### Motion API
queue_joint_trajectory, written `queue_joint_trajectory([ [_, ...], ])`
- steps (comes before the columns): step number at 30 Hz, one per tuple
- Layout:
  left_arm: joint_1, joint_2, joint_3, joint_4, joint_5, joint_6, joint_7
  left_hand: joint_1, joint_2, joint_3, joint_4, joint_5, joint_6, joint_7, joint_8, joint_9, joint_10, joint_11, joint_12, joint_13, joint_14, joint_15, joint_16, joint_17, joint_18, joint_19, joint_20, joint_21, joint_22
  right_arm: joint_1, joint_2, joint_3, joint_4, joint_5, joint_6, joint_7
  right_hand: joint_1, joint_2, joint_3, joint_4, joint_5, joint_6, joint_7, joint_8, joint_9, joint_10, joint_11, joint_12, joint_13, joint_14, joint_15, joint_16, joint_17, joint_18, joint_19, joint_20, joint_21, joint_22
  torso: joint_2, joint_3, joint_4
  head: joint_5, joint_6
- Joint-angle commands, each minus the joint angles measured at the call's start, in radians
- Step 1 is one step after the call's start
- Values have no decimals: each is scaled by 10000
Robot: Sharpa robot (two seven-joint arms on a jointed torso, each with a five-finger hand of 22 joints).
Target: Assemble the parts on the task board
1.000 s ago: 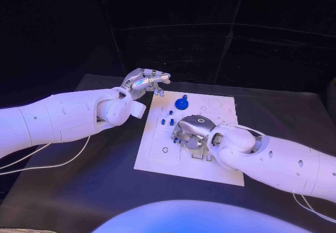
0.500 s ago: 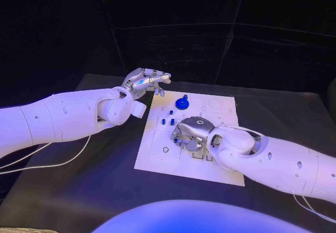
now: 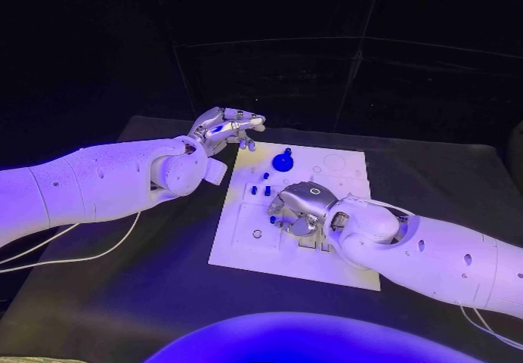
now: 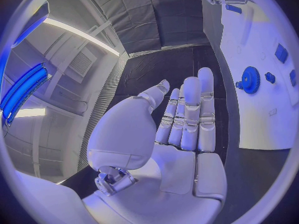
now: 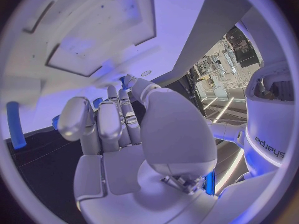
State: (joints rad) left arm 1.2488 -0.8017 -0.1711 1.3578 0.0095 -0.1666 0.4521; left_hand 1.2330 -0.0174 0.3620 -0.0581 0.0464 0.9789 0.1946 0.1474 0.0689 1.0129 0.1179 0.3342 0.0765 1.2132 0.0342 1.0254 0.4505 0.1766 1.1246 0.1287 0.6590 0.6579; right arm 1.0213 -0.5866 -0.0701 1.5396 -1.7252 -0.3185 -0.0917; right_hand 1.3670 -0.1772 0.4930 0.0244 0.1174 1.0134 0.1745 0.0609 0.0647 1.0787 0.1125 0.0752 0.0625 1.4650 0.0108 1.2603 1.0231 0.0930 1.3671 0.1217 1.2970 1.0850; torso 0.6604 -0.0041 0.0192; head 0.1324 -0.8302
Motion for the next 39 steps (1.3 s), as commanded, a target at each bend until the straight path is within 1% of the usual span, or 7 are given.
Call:
queue_joint_trajectory([
  [1,14,5,9,-3,30,170,-8,81,-30,-63,-32,24,-64,-10,16,-8,-83,19,46,-17,-89,-6,-53,-13,57,19,56,-25,-13,20,-255,15,241,433,-1288,73,-22,36,-23,-68,75,-74,17,27,5,9,-15,108,24,134,77,-26,-5,66,-42,11,-31,14,-5,8,-17,-29,22],
  [5,14,-8,8,-8,30,194,-44,174,-43,-65,-99,24,-82,-12,34,-4,-112,16,81,-17,-97,-7,-48,-36,61,33,57,-49,-35,109,-778,52,595,1120,-1360,-79,-71,21,-64,-64,71,-71,8,40,15,121,-32,208,35,130,68,-33,-40,69,-42,7,-37,0,-21,-11,-36,-95,94],
  [13,14,-14,8,-10,30,234,-71,247,-84,-92,-167,21,-93,-7,59,1,-133,20,123,-16,-105,-7,-41,-61,61,47,56,-73,-57,754,-1854,237,922,2049,-317,-606,-371,-232,-671,-30,246,-234,-95,43,21,34,-99,339,22,99,26,-107,-212,95,-82,-28,-129,-146,-22,-35,-8,-345,254],
  [18,14,-8,6,-36,30,242,-78,255,-95,-100,-177,22,-95,-7,63,1,-135,20,130,-15,-106,-7,-40,-65,61,49,56,-76,-60,971,-2430,267,1068,1763,198,-847,-349,-260,-1282,-80,456,-401,-172,26,13,-257,-131,321,8,92,-3,-141,-293,127,-149,-52,-266,-351,-8,-11,-47,-426,330],
  [22,13,4,5,-49,30,249,-79,261,-110,-113,-187,21,-97,-5,68,2,-138,21,139,-15,-107,-6,-39,-70,61,52,57,-81,-64,1018,-2575,273,1058,1470,527,-1014,-190,-95,-1903,-75,426,-486,-197,35,20,-509,-110,330,20,89,14,-178,-384,139,-164,-41,-346,-456,-4,-5,-27,-488,357],
  [28,13,23,4,-83,30,248,-108,261,-110,-113,-187,21,-97,-5,68,2,-138,21,139,-15,-107,-6,-39,-70,61,52,57,-81,-64,1043,-2547,274,1029,1316,1070,-1166,-37,62,-2184,-77,364,-417,-226,63,33,-547,-113,402,24,92,18,-187,-424,139,-151,-33,-365,-479,-6,-3,14,-516,367],
  [39,12,33,4,-130,30,241,-136,274,-131,-132,-206,22,-102,-4,76,3,-143,22,155,-15,-110,-6,-36,-79,61,57,57,-89,-72,1049,-2302,272,834,1320,1382,-1235,324,583,-1970,-156,36,-86,-263,126,52,150,-231,795,12,130,-70,-135,-404,129,-76,-107,-344,-444,3,-9,6,-497,335],
])
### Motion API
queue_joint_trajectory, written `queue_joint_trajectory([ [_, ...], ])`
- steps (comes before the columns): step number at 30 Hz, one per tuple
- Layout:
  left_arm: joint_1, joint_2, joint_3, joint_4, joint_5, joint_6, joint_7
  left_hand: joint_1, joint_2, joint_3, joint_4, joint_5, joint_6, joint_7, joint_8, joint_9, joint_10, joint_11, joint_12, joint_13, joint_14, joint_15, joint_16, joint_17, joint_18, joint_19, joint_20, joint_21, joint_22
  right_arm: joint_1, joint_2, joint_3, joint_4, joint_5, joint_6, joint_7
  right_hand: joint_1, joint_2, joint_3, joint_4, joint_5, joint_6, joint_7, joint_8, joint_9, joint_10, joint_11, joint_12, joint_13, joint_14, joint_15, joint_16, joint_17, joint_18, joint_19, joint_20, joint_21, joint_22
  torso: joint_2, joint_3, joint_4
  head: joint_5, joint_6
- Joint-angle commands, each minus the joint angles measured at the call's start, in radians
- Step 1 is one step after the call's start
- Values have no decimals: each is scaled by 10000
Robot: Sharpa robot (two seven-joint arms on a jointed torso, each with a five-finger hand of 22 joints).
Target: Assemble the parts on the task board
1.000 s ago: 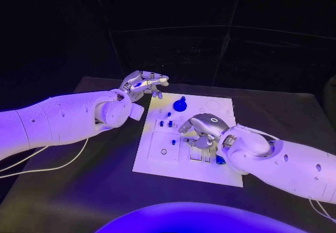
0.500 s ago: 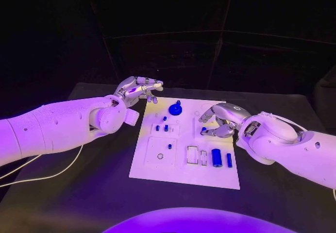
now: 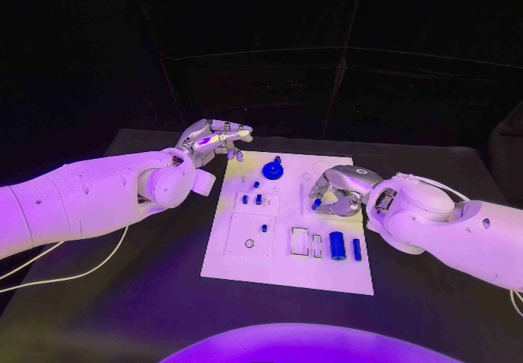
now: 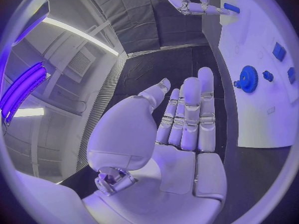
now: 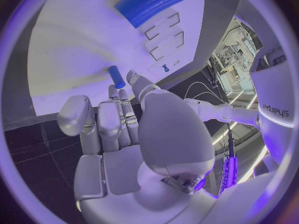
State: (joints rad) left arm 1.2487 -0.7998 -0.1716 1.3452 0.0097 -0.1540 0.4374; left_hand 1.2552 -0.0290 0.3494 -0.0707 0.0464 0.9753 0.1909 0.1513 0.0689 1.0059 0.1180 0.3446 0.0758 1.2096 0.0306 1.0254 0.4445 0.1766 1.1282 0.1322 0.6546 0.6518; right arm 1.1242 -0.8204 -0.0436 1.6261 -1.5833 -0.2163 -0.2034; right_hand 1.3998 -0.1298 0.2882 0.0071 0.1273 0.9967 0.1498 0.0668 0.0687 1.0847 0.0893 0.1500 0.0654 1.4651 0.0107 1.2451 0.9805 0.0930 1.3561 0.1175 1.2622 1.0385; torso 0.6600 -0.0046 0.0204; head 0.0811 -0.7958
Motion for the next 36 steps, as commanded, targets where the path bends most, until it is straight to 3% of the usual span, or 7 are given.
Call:
queue_joint_trajectory([
  [1,13,14,8,-5,29,116,10,55,-20,-12,-86,21,-67,33,39,3,-74,22,55,-8,-74,30,-35,-21,61,23,21,-46,-13,20,62,6,-64,-101,396,-132,17,168,147,24,-131,147,-26,86,18,174,-9,68,-20,135,-84,26,31,126,41,-69,8,26,7,-4,-8,19,-12],
  [2,13,15,8,-6,29,119,8,55,-20,-12,-86,21,-67,33,39,3,-74,22,55,-8,-74,30,-35,-21,61,23,21,-46,-13,20,92,6,-111,-116,446,-157,127,362,400,18,-456,307,-32,129,30,430,-42,123,-19,156,-120,63,69,114,77,-91,43,77,4,-3,-6,17,-25],
  [5,13,17,8,-10,29,123,4,55,-20,-12,-86,21,-67,33,39,3,-74,22,55,-8,-74,30,-35,-21,61,23,21,-46,-13,20,136,5,-192,-196,504,-206,193,446,680,-3,-611,451,-32,146,29,621,-81,101,-30,174,-129,99,99,105,114,-120,81,131,1,-4,-2,19,-44],
  [23,13,15,8,-17,29,137,-60,27,-15,-40,-68,21,-73,41,50,4,-84,30,73,-8,-78,36,-32,-32,58,27,24,-58,-22,17,319,3,-471,-562,481,-170,105,264,1412,-99,-635,933,-90,173,35,1090,-156,-100,-14,185,-187,168,117,94,156,-172,120,181,3,-2,-10,15,-57],
  [28,13,16,8,-8,29,153,-62,14,-9,-51,-58,21,-77,44,53,4,-91,33,80,-9,-81,39,-30,-37,57,27,26,-64,-27,15,325,3,-432,-571,21,68,9,390,1569,-68,-679,1472,-231,365,109,1605,-317,-43,31,208,-317,250,219,68,238,-278,228,347,0,-14,-21,7,-76],
  [30,13,14,8,-7,29,154,-63,14,-9,-51,-58,21,-77,44,53,4,-91,33,80,-9,-81,39,-30,-37,57,27,26,-64,-27,15,311,3,-414,-569,-157,111,-26,411,1582,-53,-695,1549,-253,383,116,1688,-343,-53,35,211,-344,266,240,62,254,-306,248,377,-2,3,-9,18,-78],
  [36,13,-9,8,2,29,189,-92,9,-3,-57,-53,22,-81,45,55,4,-95,34,85,-9,-81,40,-29,-41,57,28,27,-67,-30,14,207,4,-316,-516,-658,188,-70,467,1611,-28,-704,1645,-278,400,124,1788,-372,-88,34,209,-377,277,245,58,266,-345,259,391,-17,-12,-8,-5,-84],
])
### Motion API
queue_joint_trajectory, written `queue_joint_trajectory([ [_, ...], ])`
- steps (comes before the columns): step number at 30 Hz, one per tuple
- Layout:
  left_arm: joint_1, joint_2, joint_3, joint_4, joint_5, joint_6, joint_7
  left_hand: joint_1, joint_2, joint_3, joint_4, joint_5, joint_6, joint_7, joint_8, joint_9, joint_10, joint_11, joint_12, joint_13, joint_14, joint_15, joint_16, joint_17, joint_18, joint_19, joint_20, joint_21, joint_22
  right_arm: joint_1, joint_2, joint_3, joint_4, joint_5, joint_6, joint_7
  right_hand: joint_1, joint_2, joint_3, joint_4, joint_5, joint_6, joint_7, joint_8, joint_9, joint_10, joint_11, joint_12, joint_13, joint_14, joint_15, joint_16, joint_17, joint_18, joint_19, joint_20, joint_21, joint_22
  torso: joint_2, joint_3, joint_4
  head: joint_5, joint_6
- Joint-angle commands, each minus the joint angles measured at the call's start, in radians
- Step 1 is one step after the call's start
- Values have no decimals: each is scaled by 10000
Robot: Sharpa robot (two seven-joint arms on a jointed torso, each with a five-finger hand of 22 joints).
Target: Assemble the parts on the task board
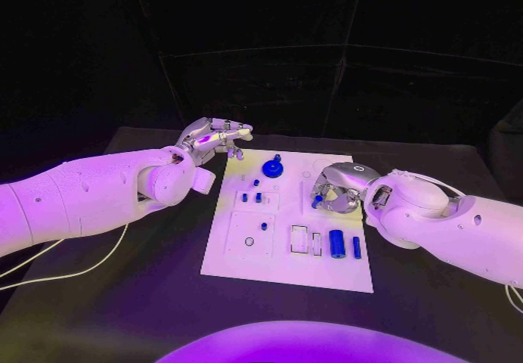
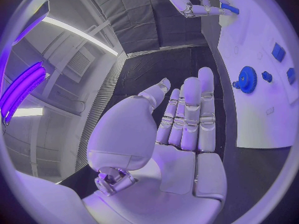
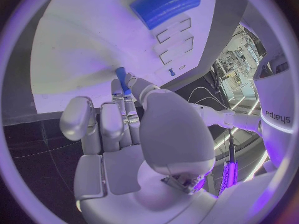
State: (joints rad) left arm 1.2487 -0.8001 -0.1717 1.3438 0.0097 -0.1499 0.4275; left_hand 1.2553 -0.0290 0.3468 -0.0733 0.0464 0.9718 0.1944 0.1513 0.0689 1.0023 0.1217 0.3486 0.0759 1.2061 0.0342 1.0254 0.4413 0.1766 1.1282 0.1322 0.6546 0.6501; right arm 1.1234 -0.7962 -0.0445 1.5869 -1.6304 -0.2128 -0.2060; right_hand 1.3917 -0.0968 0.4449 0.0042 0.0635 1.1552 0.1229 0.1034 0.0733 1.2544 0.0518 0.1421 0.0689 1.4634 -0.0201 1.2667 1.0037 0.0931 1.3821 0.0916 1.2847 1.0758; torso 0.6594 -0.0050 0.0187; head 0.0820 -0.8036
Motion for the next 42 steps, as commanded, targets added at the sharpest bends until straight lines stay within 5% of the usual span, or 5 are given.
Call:
queue_joint_trajectory([
  [1,13,-9,8,16,28,150,5,9,-3,-31,-27,22,-47,10,56,4,-59,-3,46,-9,-46,4,-29,-9,57,28,27,-68,-14,23,-71,14,125,2,-748,223,9,139,44,1,-66,62,-8,35,79,93,2,-10,0,226,-70,61,14,57,6,-87,35,20,-13,-10,10,-11,-6],
  [12,13,3,8,-7,28,156,-5,10,-1,-33,-27,22,-48,10,57,4,-61,-4,48,-10,-46,5,-28,-11,57,30,27,-69,-15,53,-459,143,1082,440,-877,224,-15,120,37,6,-67,63,-5,25,76,97,3,-34,-5,224,-74,56,1,51,18,-96,52,47,-11,-10,19,-41,52],
  [19,13,57,8,-22,28,161,-1,10,-1,-33,-27,22,-48,10,57,4,-61,-4,48,-10,-46,5,-28,-11,57,30,27,-69,-15,62,212,195,1447,79,-698,500,-2,128,67,-9,-31,56,8,2,67,91,6,-85,-15,218,-78,50,-15,50,18,-107,51,45,13,8,12,-12,84],
  [33,14,169,9,-46,28,173,0,16,3,-36,-30,22,-55,8,59,3,-68,-5,54,-10,-47,5,-25,-15,58,31,28,-73,-19,-192,2027,44,925,-310,91,886,12,150,122,-35,52,33,40,-45,50,85,29,-176,-25,208,-70,37,-46,53,0,-113,31,11,10,-3,25,116,35],
  [42,14,206,9,-49,28,144,41,16,3,-36,-30,22,-55,8,59,3,-68,-5,54,-10,-47,5,-25,-15,58,31,28,-73,-19,-388,2468,-38,545,-449,769,759,-28,133,117,-29,63,10,62,-73,39,79,48,-221,-27,197,-58,13,-95,55,-13,-109,17,-13,1,-6,19,212,-10],
])
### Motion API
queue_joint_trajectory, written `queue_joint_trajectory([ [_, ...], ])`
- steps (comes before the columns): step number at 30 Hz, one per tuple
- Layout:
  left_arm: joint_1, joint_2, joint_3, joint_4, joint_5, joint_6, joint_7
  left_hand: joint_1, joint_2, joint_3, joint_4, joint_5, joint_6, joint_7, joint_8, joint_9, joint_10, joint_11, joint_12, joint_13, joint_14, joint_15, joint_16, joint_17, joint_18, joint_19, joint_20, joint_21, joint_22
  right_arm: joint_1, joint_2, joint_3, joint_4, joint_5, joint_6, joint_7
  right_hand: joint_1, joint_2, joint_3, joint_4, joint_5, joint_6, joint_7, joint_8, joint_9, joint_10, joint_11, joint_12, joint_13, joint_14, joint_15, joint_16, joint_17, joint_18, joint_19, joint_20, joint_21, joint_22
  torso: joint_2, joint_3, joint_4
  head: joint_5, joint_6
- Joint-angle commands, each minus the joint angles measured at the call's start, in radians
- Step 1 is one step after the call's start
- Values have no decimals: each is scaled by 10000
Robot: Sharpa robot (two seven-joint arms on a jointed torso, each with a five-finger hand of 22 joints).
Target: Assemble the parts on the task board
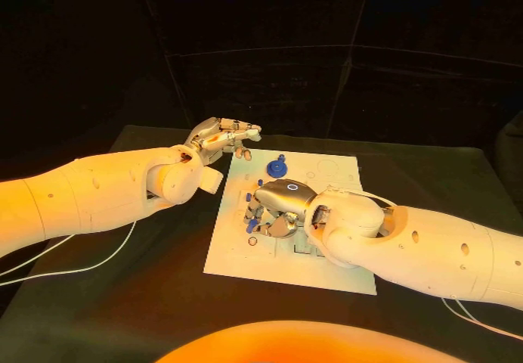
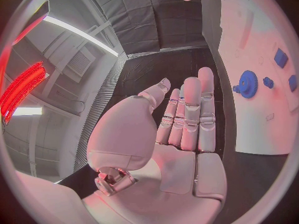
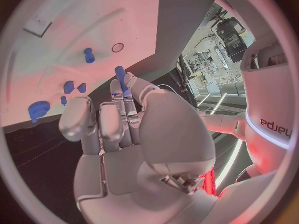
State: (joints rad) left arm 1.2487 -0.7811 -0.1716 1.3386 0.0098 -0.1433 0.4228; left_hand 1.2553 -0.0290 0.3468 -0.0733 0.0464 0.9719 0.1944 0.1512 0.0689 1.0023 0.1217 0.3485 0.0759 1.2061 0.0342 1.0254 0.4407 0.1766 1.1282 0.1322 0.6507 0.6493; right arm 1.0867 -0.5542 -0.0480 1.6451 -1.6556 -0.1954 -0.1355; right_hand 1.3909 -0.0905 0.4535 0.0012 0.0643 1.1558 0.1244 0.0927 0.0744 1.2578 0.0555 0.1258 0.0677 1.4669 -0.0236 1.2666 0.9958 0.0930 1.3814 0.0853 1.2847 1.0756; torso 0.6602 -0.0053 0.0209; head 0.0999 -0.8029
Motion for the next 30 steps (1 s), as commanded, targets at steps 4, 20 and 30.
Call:
queue_joint_trajectory([
  [4,14,19,9,-4,27,4,159,52,29,-28,-49,23,-57,1,72,5,-73,-11,75,-9,-48,2,-19,-19,59,37,27,-42,-18,-97,110,-15,-106,-232,748,36,-31,66,29,3,55,1,49,29,26,46,13,-65,-15,160,-21,11,-23,53,-3,-45,21,-2,-4,6,-5,49,-24],
  [20,14,21,10,-13,27,-8,186,68,40,-24,-58,23,-54,-2,79,6,-72,-15,85,-8,-47,-1,-16,-22,60,40,26,-45,-22,-275,215,-34,-287,-413,851,23,-37,55,27,-3,59,-8,54,18,22,45,16,-80,-16,160,-18,13,-20,55,-9,-43,15,-13,-6,4,-7,138,-103],
  [30,14,14,10,-11,27,14,171,68,40,-24,-58,23,-54,-2,79,6,-72,-15,85,-8,-47,-1,-16,-22,60,40,26,-45,-22,-344,295,-40,-434,-748,647,-271,-44,33,32,-19,76,-29,64,-5,14,38,23,-115,-16,155,-13,3,-42,54,-10,-39,18,-5,-4,3,-10,109,-132],
])
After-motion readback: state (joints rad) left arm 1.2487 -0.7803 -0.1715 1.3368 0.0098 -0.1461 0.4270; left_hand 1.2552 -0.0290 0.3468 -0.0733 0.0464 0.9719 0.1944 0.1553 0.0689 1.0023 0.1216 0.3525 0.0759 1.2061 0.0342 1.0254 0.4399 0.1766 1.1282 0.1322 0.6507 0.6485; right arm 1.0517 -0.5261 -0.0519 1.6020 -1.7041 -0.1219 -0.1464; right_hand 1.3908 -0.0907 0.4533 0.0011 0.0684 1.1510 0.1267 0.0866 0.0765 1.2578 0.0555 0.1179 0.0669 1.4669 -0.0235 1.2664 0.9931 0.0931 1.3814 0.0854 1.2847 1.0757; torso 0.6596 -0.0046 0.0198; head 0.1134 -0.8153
